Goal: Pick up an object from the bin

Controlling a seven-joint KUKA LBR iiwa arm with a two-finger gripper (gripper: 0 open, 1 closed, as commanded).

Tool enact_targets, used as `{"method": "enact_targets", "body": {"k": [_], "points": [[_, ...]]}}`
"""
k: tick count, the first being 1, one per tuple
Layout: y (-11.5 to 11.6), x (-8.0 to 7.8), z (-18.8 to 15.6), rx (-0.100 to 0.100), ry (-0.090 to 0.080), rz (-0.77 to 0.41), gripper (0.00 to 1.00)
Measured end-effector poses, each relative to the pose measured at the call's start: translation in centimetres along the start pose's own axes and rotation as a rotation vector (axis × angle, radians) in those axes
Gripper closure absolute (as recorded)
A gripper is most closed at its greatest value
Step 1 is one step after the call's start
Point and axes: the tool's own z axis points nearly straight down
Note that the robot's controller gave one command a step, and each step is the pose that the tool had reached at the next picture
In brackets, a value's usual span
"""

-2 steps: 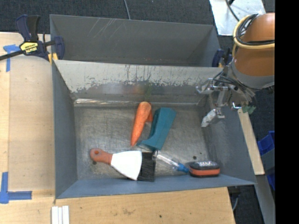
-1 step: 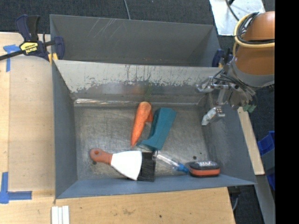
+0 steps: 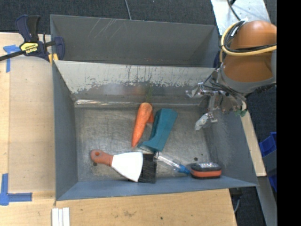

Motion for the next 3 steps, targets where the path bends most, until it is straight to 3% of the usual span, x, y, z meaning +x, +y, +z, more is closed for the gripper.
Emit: {"method": "enact_targets", "body": {"k": [1, 2, 3], "points": [[4.9, 0.5, 2.6, -0.003, 0.003, -0.376, 0.00], [5.8, -1.6, 3.5, -0.002, 0.001, -0.533, 0.00], [7.7, -2.9, 9.9, 0.000, 0.000, -0.709, 0.00]]}}
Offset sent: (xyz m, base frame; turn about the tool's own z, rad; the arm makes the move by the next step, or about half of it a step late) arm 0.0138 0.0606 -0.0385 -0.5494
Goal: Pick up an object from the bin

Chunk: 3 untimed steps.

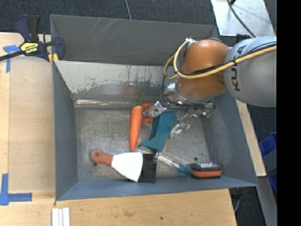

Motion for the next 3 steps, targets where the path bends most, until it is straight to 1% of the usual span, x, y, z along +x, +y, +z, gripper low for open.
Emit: {"method": "enact_targets", "body": {"k": [1, 3], "points": [[0.08, -1.22, 1.83, -0.012, 0.009, -0.340, 1.00], [0.13, -1.11, 1.54, -0.012, 0.010, -0.340, 1.00]]}}
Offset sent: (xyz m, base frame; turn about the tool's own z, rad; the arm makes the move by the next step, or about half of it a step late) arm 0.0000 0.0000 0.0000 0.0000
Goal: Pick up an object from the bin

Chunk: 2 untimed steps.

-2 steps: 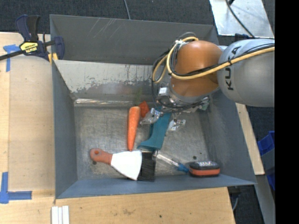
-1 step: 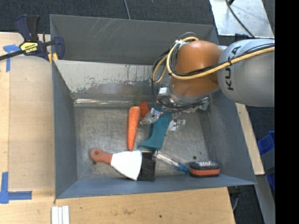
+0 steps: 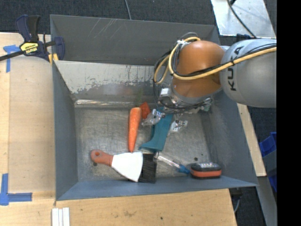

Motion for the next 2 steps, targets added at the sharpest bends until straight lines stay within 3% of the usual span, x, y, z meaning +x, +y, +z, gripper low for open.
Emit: {"method": "enact_targets", "body": {"k": [2], "points": [[0.1, 0.0, -3.4, 0.004, -0.006, 0.002, 1.00]]}}
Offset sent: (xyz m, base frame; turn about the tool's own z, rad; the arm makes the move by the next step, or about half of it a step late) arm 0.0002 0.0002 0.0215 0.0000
